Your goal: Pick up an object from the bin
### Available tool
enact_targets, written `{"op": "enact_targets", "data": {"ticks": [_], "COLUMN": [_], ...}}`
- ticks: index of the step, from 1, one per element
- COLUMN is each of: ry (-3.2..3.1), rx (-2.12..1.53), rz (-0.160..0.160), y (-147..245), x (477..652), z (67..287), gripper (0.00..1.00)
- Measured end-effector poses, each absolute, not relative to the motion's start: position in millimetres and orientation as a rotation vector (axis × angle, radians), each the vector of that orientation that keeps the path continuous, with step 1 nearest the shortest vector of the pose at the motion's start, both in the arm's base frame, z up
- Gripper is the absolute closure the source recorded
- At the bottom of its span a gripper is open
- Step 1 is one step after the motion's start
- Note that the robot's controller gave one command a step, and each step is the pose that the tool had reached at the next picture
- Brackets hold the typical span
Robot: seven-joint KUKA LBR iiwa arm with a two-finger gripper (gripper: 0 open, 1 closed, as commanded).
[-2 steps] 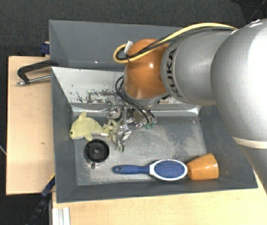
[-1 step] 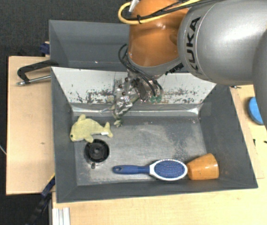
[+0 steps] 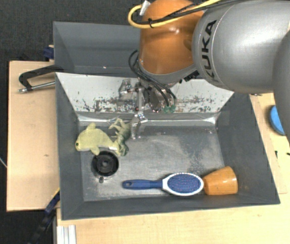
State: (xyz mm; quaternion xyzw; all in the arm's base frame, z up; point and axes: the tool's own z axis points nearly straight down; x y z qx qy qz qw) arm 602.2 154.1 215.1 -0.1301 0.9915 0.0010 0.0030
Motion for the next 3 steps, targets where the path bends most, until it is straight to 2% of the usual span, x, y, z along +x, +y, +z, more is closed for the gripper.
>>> {"op": "enact_targets", "data": {"ticks": [1, 2, 3], "ry": [3.102, 3.094, 3.020], "rx": [-0.437, -0.438, -0.815], "rz": [0.006, 0.008, 0.001], "y": [149, 150, 143], "x": [595.9, 597.6, 588.6], "z": [71, 75, 205], "gripper": [0.00, 1.00, 1.00]}}
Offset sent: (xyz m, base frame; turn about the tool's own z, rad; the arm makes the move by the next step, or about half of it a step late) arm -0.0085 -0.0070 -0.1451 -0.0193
